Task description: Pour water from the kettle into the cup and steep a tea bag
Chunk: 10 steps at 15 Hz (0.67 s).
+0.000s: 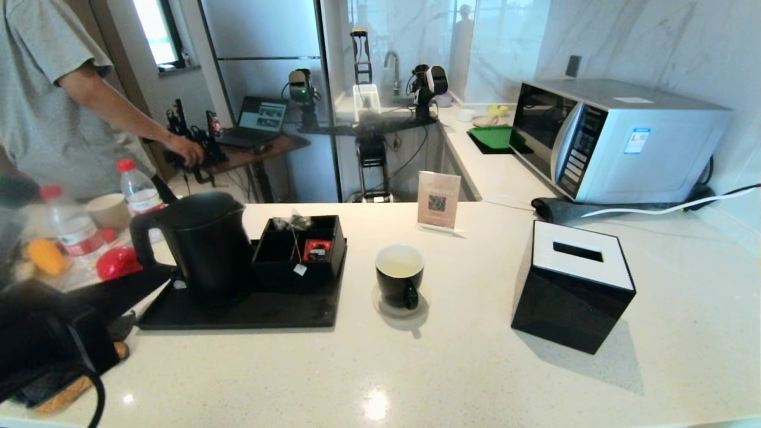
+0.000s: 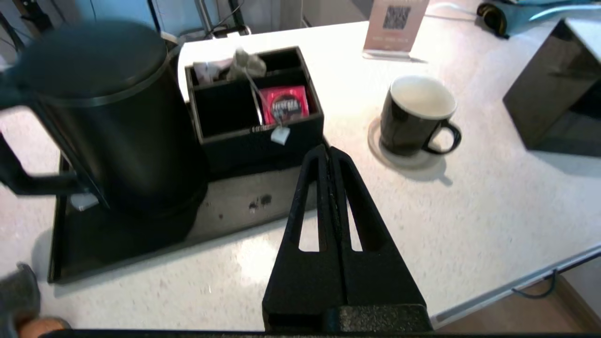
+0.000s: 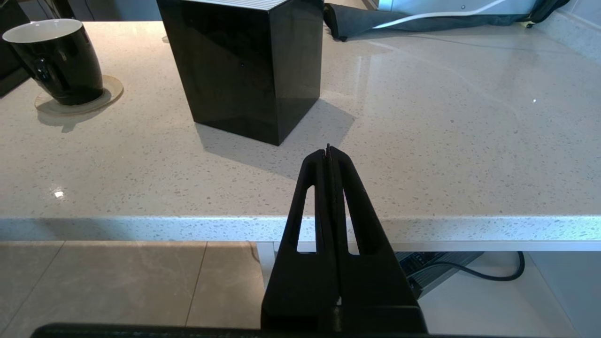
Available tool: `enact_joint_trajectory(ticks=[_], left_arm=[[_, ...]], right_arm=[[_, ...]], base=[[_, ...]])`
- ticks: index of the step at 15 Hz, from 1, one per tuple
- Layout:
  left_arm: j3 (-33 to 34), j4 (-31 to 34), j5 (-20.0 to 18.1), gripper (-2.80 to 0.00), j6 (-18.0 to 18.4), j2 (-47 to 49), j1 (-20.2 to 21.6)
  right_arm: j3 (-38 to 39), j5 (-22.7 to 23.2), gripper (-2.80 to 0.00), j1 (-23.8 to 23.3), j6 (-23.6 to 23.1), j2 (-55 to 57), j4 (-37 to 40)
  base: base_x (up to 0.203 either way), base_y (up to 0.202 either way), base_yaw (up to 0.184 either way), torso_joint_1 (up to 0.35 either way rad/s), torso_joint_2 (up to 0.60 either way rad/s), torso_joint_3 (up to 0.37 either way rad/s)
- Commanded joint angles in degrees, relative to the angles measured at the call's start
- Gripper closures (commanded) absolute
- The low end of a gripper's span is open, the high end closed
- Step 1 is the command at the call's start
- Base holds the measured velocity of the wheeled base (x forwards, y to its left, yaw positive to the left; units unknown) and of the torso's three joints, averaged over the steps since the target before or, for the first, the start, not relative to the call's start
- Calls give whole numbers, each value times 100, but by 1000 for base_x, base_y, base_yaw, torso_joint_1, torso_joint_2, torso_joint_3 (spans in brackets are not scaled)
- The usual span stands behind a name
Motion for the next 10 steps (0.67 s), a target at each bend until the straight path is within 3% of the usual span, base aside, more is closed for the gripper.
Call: enact_joint_trajectory(ticks=[1,7,10], left_arm=[[-990,721,-10,0,-3,538,-12],[-3160,2265,-9,0,-4,2216,-160],[-3886,2620,6,0,3,2975,-263]], right_arm=[[0,-1,0,1,4,7,0],[0,-1,0,1,1,7,0],[0,-1,0,1,-2,7,0]], base=[[0,0,0,0,0,0],[0,0,0,0,0,0],[0,0,0,0,0,0]])
